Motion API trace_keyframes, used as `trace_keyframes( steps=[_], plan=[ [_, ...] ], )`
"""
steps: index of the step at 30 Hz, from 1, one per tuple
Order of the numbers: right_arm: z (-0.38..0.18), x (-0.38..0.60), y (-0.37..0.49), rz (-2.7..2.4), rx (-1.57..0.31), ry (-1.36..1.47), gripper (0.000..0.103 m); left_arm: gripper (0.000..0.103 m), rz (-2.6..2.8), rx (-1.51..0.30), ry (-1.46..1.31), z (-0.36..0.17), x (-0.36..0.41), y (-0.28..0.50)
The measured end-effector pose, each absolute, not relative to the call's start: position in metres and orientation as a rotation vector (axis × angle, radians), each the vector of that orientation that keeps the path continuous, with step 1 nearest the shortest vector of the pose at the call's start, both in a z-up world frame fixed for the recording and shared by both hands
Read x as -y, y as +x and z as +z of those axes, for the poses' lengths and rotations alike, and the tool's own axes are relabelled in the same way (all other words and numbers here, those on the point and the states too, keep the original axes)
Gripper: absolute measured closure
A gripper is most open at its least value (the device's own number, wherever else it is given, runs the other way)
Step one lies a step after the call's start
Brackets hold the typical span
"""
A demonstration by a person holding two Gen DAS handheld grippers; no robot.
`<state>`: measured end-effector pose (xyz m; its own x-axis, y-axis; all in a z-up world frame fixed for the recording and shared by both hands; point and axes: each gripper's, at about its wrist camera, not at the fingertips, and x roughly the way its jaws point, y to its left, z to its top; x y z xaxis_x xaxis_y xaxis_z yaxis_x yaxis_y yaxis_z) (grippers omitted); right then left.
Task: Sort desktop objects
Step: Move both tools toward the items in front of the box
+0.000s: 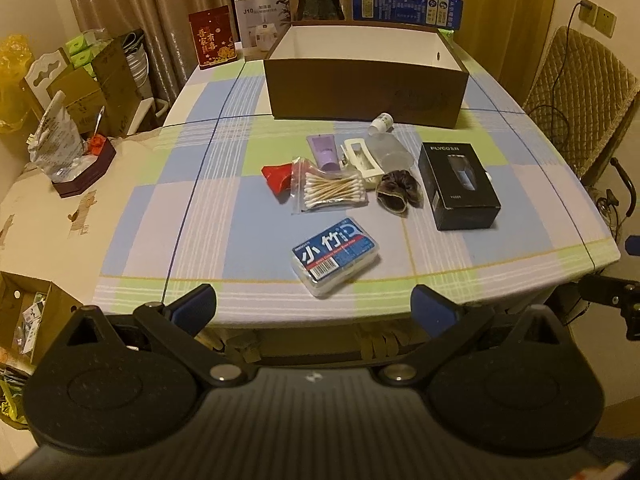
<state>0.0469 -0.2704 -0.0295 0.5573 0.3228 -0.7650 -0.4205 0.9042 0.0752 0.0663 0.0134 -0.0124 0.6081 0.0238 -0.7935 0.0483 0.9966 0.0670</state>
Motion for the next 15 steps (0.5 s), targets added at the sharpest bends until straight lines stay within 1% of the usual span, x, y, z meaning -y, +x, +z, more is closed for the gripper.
trace_keyframes(
  steps=[9,15],
  plan=[
    [-0.035,0.273,0.065,0.410,-0.878,-0.069,0.002,0.001,-0.074,-0.906,0.124,-0.024,-0.026,0.089],
    [-0.044,0.281,0.082,0.381,-0.886,-0.028,0.002,0.002,-0.151,-0.918,0.194,-0.044,-0.022,0.110]
  ],
)
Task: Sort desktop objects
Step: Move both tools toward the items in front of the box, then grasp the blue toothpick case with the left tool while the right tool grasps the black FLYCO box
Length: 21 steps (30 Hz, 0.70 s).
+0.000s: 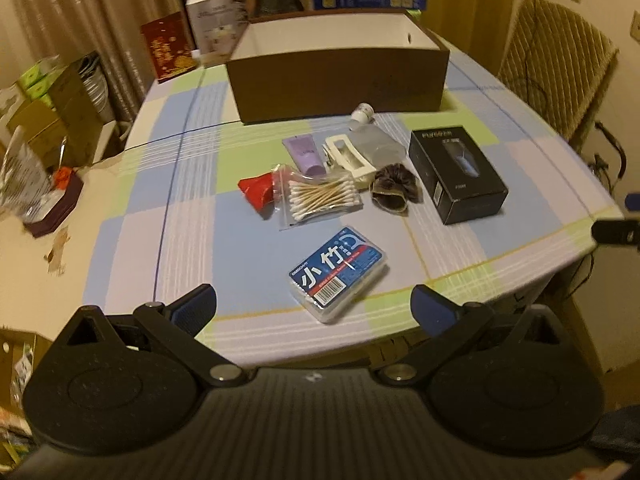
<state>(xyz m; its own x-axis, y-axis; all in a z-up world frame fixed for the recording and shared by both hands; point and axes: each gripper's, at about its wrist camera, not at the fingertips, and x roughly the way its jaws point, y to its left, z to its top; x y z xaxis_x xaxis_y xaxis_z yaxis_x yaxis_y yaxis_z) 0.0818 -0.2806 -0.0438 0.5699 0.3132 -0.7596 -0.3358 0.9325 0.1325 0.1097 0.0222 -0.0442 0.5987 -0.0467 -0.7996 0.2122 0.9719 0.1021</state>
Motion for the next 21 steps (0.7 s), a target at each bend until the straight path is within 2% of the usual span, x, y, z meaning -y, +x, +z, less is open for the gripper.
trace_keyframes(
  steps=[9,15,21],
  plan=[
    [-0.053,0.288,0.106,0.337,-0.920,0.016,0.002,0.009,-0.270,-0.951,0.282,-0.083,-0.016,0.145],
    [-0.059,0.291,0.120,0.308,-0.940,0.025,0.002,0.021,-0.327,-0.996,0.319,-0.106,-0.011,0.168],
    [-0.063,0.294,0.133,0.279,-0.960,0.040,0.002,0.022,-0.360,-1.020,0.355,-0.122,-0.003,0.186]
  ],
)
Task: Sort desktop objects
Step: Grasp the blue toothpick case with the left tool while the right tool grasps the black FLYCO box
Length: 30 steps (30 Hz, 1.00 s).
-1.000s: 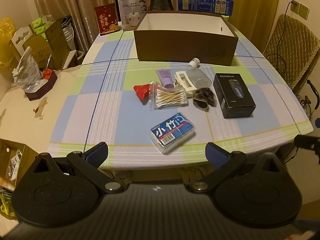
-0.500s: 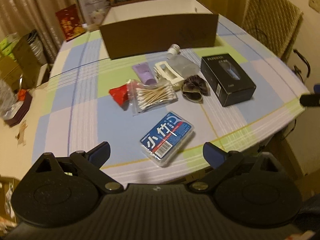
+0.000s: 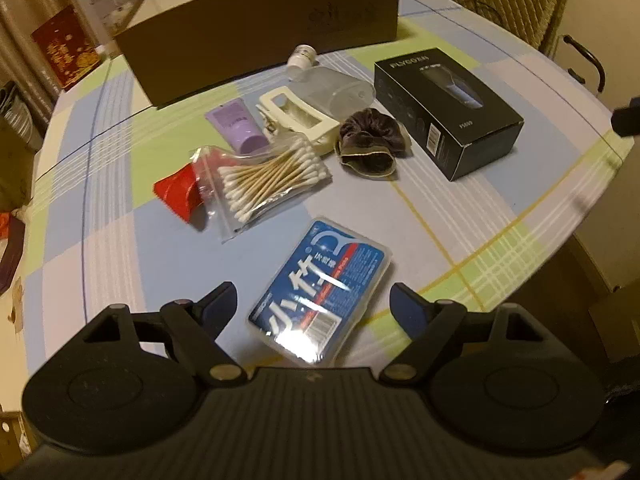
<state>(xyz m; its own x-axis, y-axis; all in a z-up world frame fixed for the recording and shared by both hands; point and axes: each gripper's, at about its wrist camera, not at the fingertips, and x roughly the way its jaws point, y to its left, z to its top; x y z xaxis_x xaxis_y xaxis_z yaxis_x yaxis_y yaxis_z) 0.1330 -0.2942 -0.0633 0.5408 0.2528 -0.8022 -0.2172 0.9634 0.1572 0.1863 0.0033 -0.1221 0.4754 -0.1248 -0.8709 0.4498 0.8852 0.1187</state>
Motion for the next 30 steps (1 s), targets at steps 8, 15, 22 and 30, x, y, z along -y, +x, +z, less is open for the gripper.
trace_keyframes(
  steps=[8,15,22,30],
  plan=[
    [-0.068,0.293,0.149,0.255,-0.974,0.048,0.002,0.037,-0.398,-1.043,0.350,-0.131,-0.002,0.200],
    [-0.076,0.279,0.164,0.273,-0.993,0.037,0.002,0.045,-0.337,-1.050,0.260,-0.129,-0.021,0.205],
    [-0.086,0.253,0.183,0.333,-1.005,0.008,0.002,0.045,-0.150,-1.068,0.184,-0.131,-0.067,0.213],
    [-0.095,0.214,0.212,0.391,-0.977,-0.033,0.002,0.045,0.027,-1.076,0.123,-0.134,-0.122,0.234]
  ],
)
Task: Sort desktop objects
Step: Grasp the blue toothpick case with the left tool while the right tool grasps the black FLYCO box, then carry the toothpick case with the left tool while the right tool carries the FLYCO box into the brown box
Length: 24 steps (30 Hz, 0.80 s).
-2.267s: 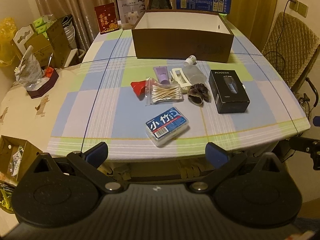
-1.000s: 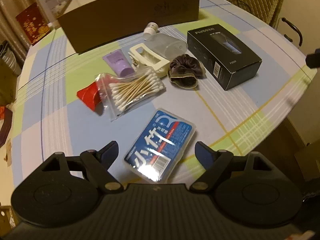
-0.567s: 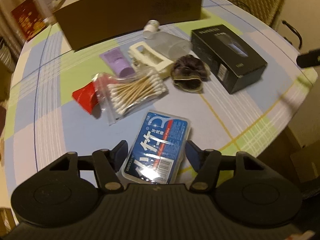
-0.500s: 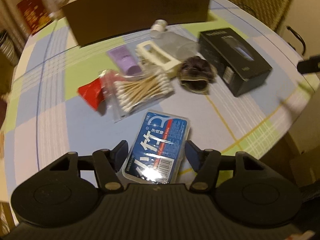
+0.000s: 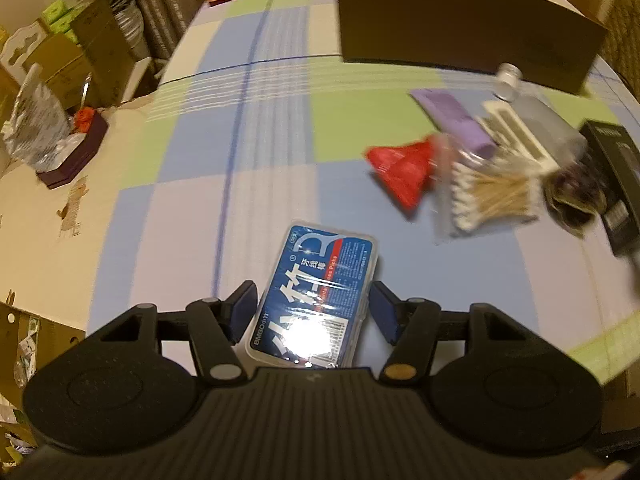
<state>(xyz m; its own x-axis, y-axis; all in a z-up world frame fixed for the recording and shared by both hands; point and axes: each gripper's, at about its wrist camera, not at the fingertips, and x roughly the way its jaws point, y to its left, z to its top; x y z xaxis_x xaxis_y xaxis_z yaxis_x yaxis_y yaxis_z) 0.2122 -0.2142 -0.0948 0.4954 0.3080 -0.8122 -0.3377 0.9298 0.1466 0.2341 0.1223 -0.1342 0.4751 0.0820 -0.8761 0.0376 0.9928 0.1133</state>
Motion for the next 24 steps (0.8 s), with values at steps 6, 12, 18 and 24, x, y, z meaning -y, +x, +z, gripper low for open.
trace_keyframes(
  steps=[6,12,18,24],
  plan=[
    [-0.109,0.192,0.236,0.376,-1.002,-0.061,0.002,0.045,0.049,-1.075,0.130,-0.134,-0.134,0.250],
    [-0.126,0.179,0.253,0.339,-1.055,-0.080,0.017,0.045,0.020,-1.100,0.150,-0.144,-0.134,0.268],
    [-0.137,0.175,0.262,0.299,-1.086,-0.094,0.022,0.046,-0.012,-1.114,0.146,-0.148,-0.136,0.281],
    [-0.139,0.174,0.265,0.307,-1.090,-0.125,0.026,0.048,-0.029,-1.114,0.178,-0.147,-0.134,0.288]
  ],
)
